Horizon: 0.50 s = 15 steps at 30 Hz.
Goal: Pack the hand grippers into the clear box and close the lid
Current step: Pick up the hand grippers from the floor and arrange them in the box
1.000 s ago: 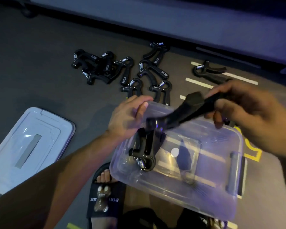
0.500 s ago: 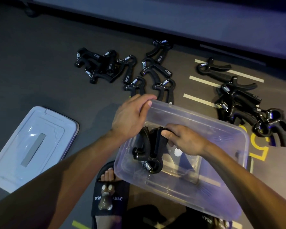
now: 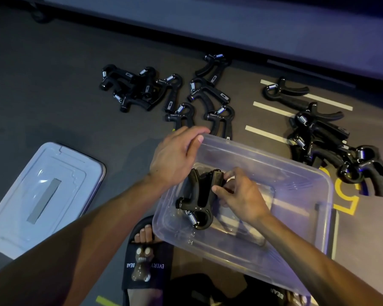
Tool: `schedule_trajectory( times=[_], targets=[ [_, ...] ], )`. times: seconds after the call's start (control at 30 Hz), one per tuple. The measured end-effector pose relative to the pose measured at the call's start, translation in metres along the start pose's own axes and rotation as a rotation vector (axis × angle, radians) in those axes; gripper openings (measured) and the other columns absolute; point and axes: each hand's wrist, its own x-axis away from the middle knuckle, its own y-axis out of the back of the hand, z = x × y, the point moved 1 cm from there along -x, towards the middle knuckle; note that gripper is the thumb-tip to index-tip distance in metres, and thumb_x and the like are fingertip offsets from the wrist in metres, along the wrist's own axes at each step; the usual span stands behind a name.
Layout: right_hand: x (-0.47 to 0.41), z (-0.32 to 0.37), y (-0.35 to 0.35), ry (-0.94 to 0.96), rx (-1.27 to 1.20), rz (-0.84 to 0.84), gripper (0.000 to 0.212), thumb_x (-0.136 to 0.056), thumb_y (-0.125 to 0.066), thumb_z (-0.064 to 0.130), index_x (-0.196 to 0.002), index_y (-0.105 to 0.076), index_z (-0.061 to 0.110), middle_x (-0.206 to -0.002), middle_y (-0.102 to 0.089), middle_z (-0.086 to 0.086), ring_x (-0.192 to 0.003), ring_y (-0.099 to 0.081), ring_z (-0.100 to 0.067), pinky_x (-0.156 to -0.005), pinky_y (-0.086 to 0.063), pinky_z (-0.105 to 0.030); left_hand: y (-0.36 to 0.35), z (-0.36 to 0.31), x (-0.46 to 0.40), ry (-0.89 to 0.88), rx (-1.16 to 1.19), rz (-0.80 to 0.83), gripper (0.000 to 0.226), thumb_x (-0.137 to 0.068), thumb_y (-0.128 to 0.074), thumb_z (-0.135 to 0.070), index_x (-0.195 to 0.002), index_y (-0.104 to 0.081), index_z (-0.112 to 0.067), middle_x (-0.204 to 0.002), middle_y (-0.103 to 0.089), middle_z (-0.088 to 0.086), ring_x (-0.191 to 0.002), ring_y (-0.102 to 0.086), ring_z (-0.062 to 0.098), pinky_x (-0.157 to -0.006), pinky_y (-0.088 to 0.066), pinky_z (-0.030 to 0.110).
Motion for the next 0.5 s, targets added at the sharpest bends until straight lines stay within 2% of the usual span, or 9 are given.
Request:
schedule_trajectory(
  times=[0.13,0.17,0.23,0.37,0.5],
  targets=[
    [0.024,-0.003,-0.017,0.009,0.099,0.007,0.039,-0.086,-0.074,0.025,-0.114,-0.050,0.015,-0.081,-0.069,0.007,-0.077,-0.068,-0.016,-0.060,-0.042,-0.011,0.000,-0.001,0.000,0.007,-0.002,-0.002,0.031,-0.108,-0.042,-0.034,-0.131,-0.062,-0.036,-0.109,-0.064,-0.013,-0.094,-0.057,0.008,-0.084,-0.049,0.030],
    [0.028,-0.003,-0.021,0.018,0.135,0.016,0.040,-0.087,-0.073,0.025,-0.117,-0.049,0.014,-0.082,-0.069,0.006,-0.080,-0.068,-0.017,-0.057,-0.038,-0.010,0.000,-0.002,0.000,0.009,-0.005,-0.001,0.031,-0.108,-0.042,-0.034,-0.131,-0.062,-0.036,-0.109,-0.064,-0.013,-0.094,-0.057,0.008,-0.084,-0.048,0.029],
    [0.031,-0.002,-0.025,0.030,0.186,0.013,0.040,-0.089,-0.069,0.027,-0.119,-0.047,0.013,-0.085,-0.071,0.001,-0.085,-0.069,-0.022,-0.057,-0.037,-0.018,0.000,-0.003,0.001,0.007,-0.014,0.001,0.031,-0.108,-0.042,-0.034,-0.132,-0.062,-0.036,-0.112,-0.065,-0.012,-0.096,-0.059,0.009,-0.084,-0.048,0.029],
    [0.033,0.002,-0.027,0.063,0.359,0.033,0.038,-0.093,-0.060,0.032,-0.120,-0.041,0.014,-0.089,-0.072,-0.011,-0.085,-0.069,-0.034,-0.065,-0.049,-0.036,0.000,-0.003,0.001,0.010,-0.011,-0.003,0.030,-0.107,-0.042,-0.034,-0.131,-0.062,-0.036,-0.112,-0.066,-0.012,-0.097,-0.061,0.010,-0.085,-0.051,0.033],
    [0.036,0.004,-0.031,0.052,0.377,0.025,0.038,-0.095,-0.056,0.031,-0.123,-0.038,0.012,-0.093,-0.072,-0.014,-0.087,-0.069,-0.036,-0.067,-0.049,-0.037,0.000,-0.003,0.001,0.014,-0.008,-0.004,0.030,-0.107,-0.042,-0.035,-0.129,-0.061,-0.038,-0.111,-0.066,-0.012,-0.100,-0.061,0.011,-0.087,-0.051,0.035]
  ],
)
